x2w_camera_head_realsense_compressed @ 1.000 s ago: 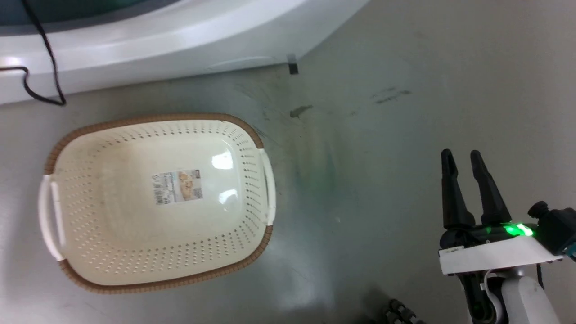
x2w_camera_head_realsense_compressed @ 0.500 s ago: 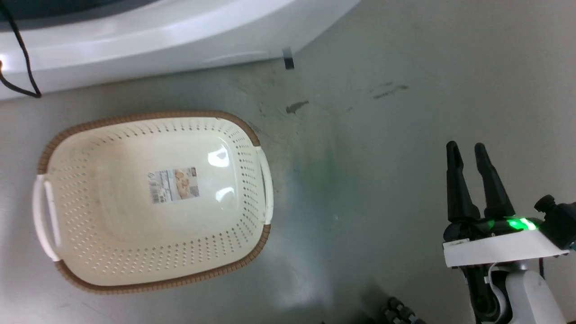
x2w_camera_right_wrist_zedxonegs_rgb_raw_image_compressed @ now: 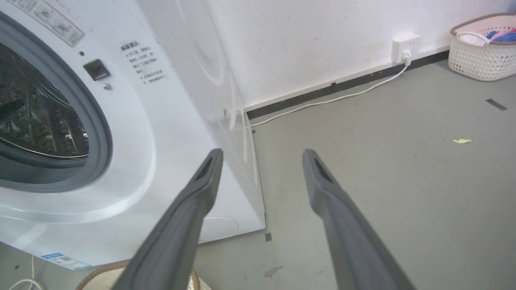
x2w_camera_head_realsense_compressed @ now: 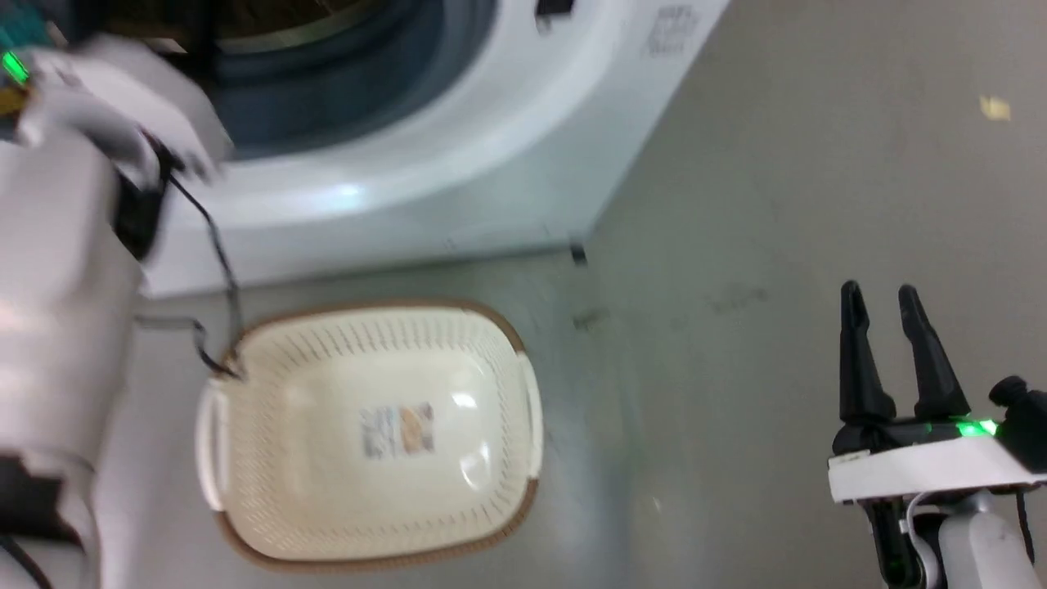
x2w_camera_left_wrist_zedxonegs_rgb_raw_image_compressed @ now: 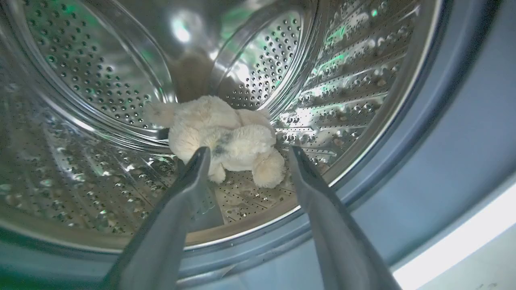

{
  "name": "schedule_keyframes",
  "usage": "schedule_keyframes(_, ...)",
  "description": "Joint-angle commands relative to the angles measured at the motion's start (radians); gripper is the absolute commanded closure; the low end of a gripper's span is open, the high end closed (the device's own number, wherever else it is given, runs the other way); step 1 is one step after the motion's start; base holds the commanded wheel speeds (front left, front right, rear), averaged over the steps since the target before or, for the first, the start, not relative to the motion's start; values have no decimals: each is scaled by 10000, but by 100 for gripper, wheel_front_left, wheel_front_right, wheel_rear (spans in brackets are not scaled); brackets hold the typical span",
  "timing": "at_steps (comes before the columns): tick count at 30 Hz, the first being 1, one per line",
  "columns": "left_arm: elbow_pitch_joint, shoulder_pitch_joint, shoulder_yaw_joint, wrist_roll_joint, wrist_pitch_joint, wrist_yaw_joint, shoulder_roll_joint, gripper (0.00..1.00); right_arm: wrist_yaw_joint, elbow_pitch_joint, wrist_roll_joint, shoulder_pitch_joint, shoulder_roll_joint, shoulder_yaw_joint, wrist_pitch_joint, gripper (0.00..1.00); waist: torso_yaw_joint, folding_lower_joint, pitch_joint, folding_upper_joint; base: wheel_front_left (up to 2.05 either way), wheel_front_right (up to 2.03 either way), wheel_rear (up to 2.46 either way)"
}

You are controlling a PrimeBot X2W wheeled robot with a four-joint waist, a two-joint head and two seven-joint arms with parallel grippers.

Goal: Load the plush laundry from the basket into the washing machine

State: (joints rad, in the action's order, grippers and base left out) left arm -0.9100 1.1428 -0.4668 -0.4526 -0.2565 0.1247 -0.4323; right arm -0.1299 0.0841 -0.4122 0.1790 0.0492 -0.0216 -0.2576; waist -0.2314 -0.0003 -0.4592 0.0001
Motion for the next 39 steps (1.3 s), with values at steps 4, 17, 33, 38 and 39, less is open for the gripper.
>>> schedule_keyframes(4,1113,-1878,413,21,-50,-220,288,0,-8,156,382,-460,10,-41,-42,0,1084,3,2165,-1,0,0,0)
schedule_keyframes(17,5118,-7949,2003,523,-52,-1468,1201,0,-8,539,959,-1956,10,97,-42,0,2648,3,4780,-1,0,0,0)
schedule_keyframes(33,7265,-11594,1966,1668,-53,-1955,2022,0,-8,786,1342,-2836,10,253,-42,0,3232,3,5326,-1,0,0,0)
schedule_keyframes(38,7262,-11777,1966,1807,-53,-1842,2072,0,-8,786,1298,-2973,10,244,-42,0,3126,3,5317,-1,0,0,0)
schedule_keyframes(39,7300,-11790,1998,1834,-53,-1834,2088,0,-8,790,1282,-2990,10,240,-42,0,3110,3,5310,-1,0,0,0)
